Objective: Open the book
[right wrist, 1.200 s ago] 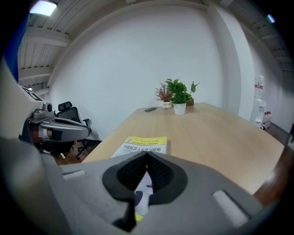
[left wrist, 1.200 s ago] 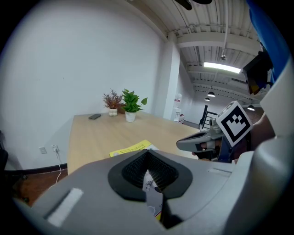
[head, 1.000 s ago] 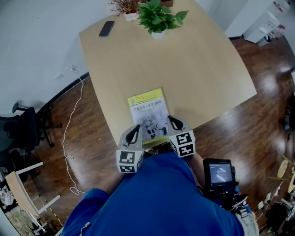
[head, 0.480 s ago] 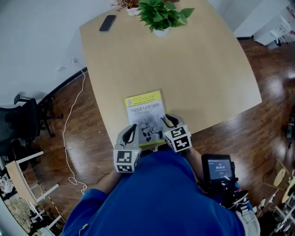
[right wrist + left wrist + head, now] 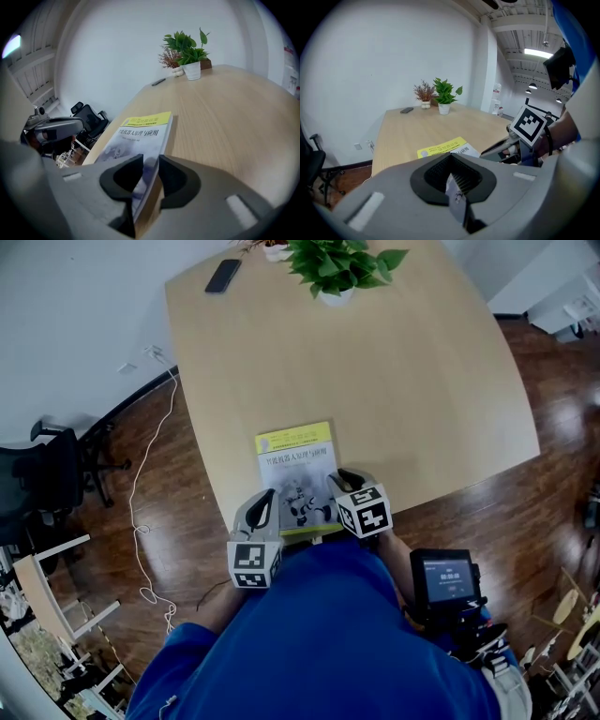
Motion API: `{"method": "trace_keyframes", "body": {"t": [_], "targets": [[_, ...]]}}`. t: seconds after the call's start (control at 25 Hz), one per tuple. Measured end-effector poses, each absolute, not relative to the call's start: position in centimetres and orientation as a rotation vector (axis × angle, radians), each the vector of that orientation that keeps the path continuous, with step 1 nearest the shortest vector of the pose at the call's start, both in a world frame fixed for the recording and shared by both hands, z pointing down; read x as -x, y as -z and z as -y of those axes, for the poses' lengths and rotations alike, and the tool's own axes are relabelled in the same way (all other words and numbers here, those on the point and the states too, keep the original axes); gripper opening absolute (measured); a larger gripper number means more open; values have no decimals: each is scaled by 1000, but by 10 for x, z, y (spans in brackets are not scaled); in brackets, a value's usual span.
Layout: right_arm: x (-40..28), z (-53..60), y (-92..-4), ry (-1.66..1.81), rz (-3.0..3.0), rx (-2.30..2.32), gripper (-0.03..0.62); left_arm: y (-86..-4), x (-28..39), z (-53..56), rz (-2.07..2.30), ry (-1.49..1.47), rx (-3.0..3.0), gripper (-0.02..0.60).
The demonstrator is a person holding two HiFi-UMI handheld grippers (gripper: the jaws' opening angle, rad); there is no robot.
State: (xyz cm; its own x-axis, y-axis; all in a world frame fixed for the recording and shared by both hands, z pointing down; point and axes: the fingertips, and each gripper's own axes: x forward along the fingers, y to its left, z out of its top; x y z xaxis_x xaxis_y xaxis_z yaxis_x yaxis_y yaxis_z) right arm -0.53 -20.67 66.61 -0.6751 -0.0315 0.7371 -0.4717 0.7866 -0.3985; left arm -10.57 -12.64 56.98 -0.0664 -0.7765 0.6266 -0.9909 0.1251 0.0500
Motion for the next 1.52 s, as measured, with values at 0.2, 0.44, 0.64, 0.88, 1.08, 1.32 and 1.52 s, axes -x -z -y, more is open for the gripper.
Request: {"method": "trace_keyframes", "body": {"t": [0.2, 0.44, 0.64, 0.88, 1.08, 1.32, 1.52], "targets": [[5, 205, -667, -757, 2212, -352, 95, -571, 105, 127, 1887, -540, -1687, 6], [7, 204, -657, -731, 2236, -357, 95, -570, 104, 127, 1893, -533, -1694, 6], [8, 203, -651, -686, 2255, -361, 95, -568, 105, 131, 1912, -522, -1705, 6], [8, 206, -654, -738, 2261, -355, 95, -568, 106, 132, 1931, -529, -1711, 6], [15, 214, -653, -812, 2265, -317, 94, -568, 106, 130, 1927, -530, -1681, 6], [22, 216, -655, -873, 2264, -265, 87, -568, 110, 132, 1945, -520, -1648, 6], [15, 209, -656, -913, 2247, -223, 84, -570, 110, 130, 1952, -524, -1640, 6]]}}
